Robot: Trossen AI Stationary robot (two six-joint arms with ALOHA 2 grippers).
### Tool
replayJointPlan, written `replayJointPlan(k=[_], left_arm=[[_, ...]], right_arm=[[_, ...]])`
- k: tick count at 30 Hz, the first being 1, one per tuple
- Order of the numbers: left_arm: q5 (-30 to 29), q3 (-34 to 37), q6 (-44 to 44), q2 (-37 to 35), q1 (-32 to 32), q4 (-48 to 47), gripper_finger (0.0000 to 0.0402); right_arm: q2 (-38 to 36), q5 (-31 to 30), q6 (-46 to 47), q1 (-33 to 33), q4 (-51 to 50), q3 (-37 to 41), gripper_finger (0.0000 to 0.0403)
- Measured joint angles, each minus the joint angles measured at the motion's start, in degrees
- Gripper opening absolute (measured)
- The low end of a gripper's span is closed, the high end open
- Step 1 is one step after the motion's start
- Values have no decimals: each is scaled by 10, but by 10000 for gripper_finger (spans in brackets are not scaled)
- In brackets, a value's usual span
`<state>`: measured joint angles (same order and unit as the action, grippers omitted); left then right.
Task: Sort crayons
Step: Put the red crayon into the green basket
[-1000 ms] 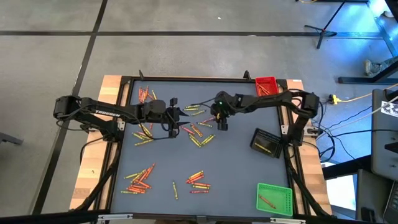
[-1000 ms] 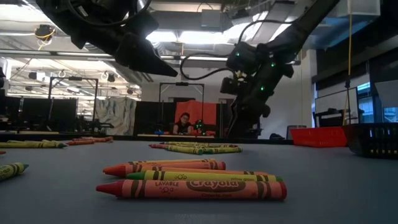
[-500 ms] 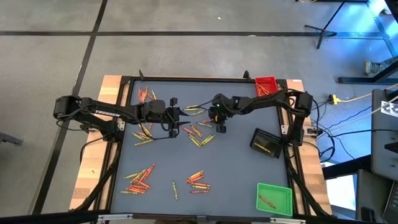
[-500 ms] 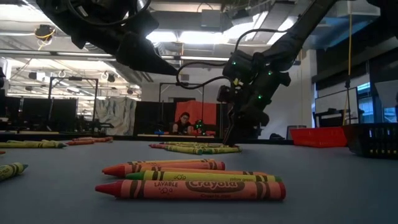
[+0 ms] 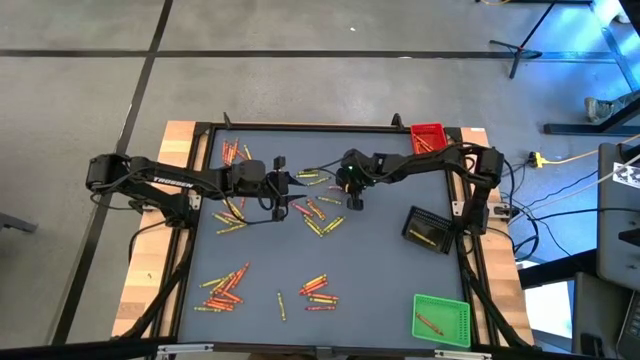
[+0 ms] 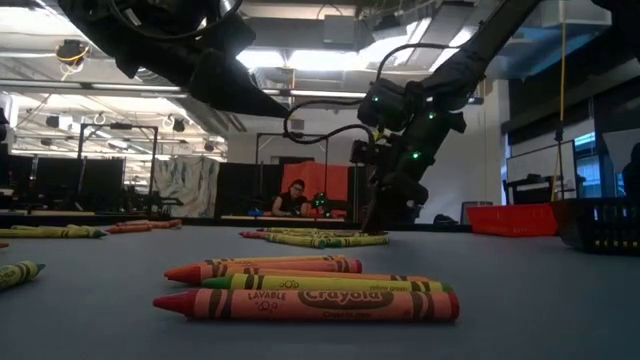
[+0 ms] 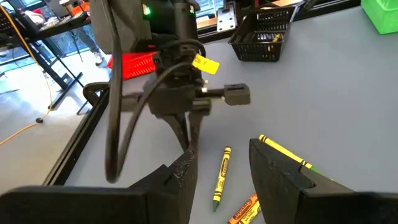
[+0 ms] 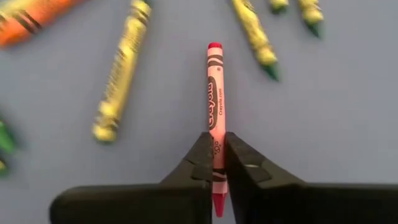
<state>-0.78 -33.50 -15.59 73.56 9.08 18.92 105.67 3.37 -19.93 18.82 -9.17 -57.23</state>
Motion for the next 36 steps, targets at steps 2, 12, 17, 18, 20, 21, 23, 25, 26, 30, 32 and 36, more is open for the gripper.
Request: replayJointPlan(k=[2,12,17,18,20,21,23,25,26,30,32,36], left_arm=[[0,0,0,0,0,0,127],[0,0,0,0,0,0,127],[0,0,0,0,0,1,127],[0,0,0,0,0,0,127],[0,0,0,0,0,1,127],[0,0,0,0,0,1,127],[0,0,0,0,0,0,127],[0,0,0,0,0,0,127],[0,0,0,0,0,0,127],[0,0,0,0,0,0,127],[0,0,0,0,0,2,127],[0,0,0,0,0,13,127]], right_arm=[[-23,-20,0,-5,-28,-4,13],[-154,-31,78,-64,-212,-12,22],[-205,-25,147,-123,-306,-12,19],[-215,-24,161,-136,-326,-12,19],[-232,-23,198,-163,-358,-12,21],[-240,-23,218,-177,-371,-12,22],[-255,-23,260,-205,-395,-12,23],[-268,-23,304,-235,-411,-13,23],[-272,-23,325,-251,-419,-13,23],[-289,-19,406,-312,-447,-13,23],[-295,-18,449,-342,-457,-13,23],[-306,-12,542,-404,-461,-13,23]])
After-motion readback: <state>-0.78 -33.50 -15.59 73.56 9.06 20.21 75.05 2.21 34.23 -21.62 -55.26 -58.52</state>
